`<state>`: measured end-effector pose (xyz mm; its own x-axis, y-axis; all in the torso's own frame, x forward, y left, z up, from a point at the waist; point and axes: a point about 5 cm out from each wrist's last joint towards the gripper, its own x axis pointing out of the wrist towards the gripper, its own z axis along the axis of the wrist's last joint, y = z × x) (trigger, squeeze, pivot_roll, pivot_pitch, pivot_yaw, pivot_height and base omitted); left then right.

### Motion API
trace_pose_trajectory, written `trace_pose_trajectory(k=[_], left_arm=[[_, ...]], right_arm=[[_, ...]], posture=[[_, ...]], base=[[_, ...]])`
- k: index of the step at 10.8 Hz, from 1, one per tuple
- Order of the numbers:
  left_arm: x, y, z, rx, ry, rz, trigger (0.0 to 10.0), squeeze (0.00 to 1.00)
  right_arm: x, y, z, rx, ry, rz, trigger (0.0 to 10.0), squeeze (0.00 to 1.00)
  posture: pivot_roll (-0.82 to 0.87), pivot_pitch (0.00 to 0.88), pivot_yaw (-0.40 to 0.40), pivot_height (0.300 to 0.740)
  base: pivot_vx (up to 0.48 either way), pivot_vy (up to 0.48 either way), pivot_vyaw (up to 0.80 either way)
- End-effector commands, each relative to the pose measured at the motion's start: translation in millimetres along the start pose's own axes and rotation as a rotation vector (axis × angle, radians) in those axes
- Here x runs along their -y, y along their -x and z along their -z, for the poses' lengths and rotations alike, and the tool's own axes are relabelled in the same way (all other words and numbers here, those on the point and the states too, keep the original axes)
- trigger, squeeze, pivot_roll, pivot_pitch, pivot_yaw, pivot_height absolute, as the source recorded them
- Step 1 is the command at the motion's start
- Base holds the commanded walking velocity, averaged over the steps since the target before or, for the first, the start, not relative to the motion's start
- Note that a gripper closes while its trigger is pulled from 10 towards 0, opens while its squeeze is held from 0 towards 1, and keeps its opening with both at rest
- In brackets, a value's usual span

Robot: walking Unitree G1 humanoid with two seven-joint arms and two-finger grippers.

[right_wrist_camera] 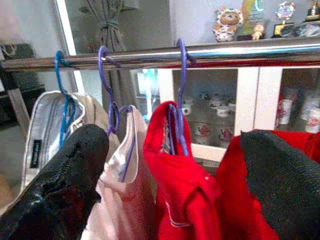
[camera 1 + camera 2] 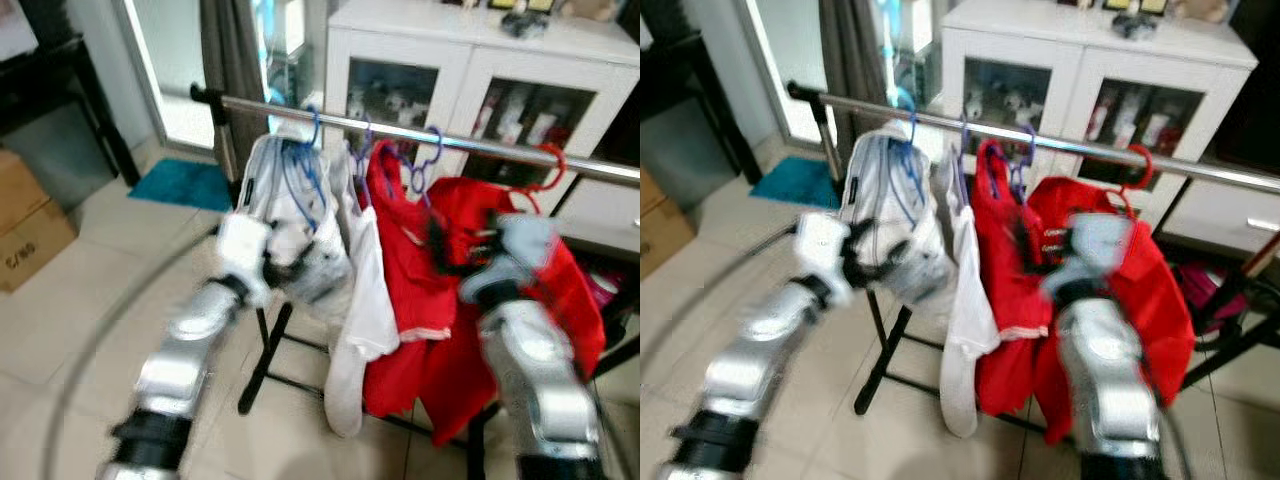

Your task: Hang hanger

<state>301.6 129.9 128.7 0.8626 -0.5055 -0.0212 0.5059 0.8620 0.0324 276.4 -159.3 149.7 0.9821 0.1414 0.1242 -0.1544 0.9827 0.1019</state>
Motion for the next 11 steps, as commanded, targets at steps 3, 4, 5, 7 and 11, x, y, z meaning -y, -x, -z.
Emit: trace_pose_trajectory(k=[3, 4, 5, 7, 11], left_arm=[[5.4, -4.3, -2, 0.007, 0.008, 0.017, 10.0, 0.0], [5.7, -4.6, -2, 0.008, 0.01, 0.017, 10.0, 0.0], [5.7, -4.7, -2, 0.009, 0.012, 0.017, 10.0, 0.0], [5.7, -5.1, -3, 0.012, 0.013, 0.017, 10.0, 0.0], [6.1, -17.7, -16, 0.035, -0.001, 0.169, 10.0, 0.0]], right_arm=[[8.4, -0.7, -7, 0.02, 0.013, 0.025, 10.0, 1.0], [9.9, -2.2, -9, 0.024, 0.017, 0.027, 10.0, 1.0], [10.8, -3.0, -9, 0.026, 0.018, 0.027, 10.0, 1.0], [12.8, -8.0, -11, 0.017, 0.024, 0.018, 10.0, 1.0], [42.2, -32.1, -23, -0.085, -0.004, -0.022, 10.0, 1.0]], posture=[[-0.17, 0.0, 0.006, 0.74], [-0.17, 0.0, 0.004, 0.74], [-0.17, 0.0, 0.001, 0.74], [-0.17, 0.0, -0.002, 0.74], [-0.19, 0.0, 0.021, 0.74]], base=[[0.281, 0.0, 0.0], [0.285, 0.0, 0.0], [0.281, 0.0, 0.0], [0.296, 0.0, 0.0], [0.074, 0.0, 0.0]])
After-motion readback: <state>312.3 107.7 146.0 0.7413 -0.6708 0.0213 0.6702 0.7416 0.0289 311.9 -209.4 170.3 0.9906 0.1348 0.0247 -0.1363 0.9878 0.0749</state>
